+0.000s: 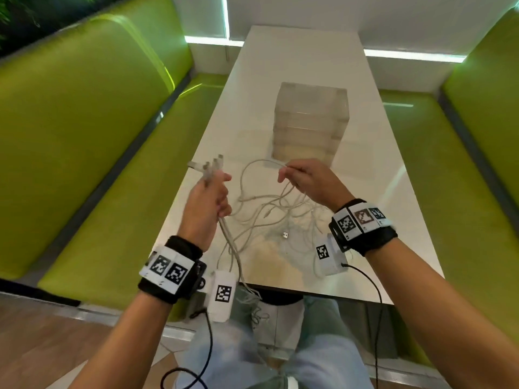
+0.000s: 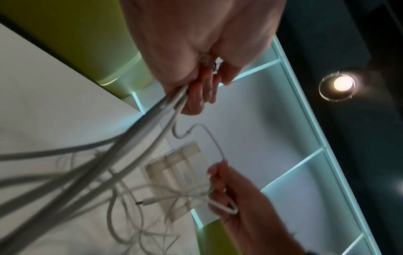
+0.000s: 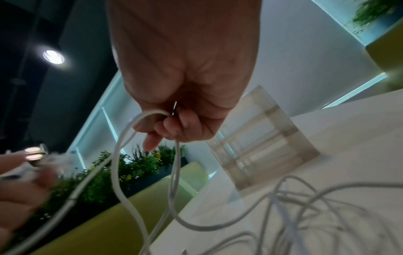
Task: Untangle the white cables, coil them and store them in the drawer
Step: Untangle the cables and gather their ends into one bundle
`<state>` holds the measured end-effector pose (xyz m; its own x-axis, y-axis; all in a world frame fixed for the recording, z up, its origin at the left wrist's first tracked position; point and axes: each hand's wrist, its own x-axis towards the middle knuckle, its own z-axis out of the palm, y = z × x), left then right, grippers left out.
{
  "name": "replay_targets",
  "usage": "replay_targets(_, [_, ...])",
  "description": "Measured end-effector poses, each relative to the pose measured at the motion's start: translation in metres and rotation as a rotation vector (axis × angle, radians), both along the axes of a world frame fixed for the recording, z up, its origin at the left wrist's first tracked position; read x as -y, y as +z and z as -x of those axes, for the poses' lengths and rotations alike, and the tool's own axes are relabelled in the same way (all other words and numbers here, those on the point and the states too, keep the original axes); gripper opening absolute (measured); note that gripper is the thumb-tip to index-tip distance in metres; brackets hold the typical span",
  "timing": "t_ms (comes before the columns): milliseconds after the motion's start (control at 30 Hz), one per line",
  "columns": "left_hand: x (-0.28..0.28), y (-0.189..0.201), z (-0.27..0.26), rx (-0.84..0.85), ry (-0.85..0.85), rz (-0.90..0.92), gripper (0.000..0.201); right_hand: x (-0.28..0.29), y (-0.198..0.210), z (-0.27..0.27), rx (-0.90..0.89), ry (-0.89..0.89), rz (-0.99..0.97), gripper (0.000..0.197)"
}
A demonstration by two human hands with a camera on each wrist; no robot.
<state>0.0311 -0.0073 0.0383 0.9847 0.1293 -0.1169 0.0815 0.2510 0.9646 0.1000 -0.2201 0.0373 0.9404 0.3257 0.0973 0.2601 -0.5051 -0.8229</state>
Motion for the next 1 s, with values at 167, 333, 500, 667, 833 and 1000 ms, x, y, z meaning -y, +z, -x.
replay_targets(167, [0.036, -0.002, -0.001, 0.005, -0.093, -0.184, 0.021, -0.010, 0.015, 0.014, 0.032, 0.186, 0.014, 0.017])
replay_targets(333, [0.050, 0.006, -0.004, 0.015, -0.035, 0.031, 0.024, -0.017, 0.007, 0.025, 0.074, 0.288, 0.227, 0.017])
replay_targets(500, [0.029, 0.019, 0.000, 0.114, 0.012, 0.216, 0.029, 0.004, -0.015, 0.011, -0.021, 0.164, 0.357, 0.016])
replay_targets(667, [-0.004, 0.030, 0.004, 0.196, 0.147, 0.243, 0.030, 0.020, -0.026, -0.001, -0.016, 0.035, 0.283, 0.015])
replay_targets(833, [0.000, 0.011, 0.002, 0.079, 0.104, -0.148, 0.026, 0.010, -0.012, 0.008, 0.043, 0.042, 0.100, 0.019])
replay_targets(1000, [0.045, 0.005, 0.009, 0.063, -0.169, -0.371, 0.012, -0.015, 0.014, 0.024, 0.235, 0.122, 0.251, 0.018])
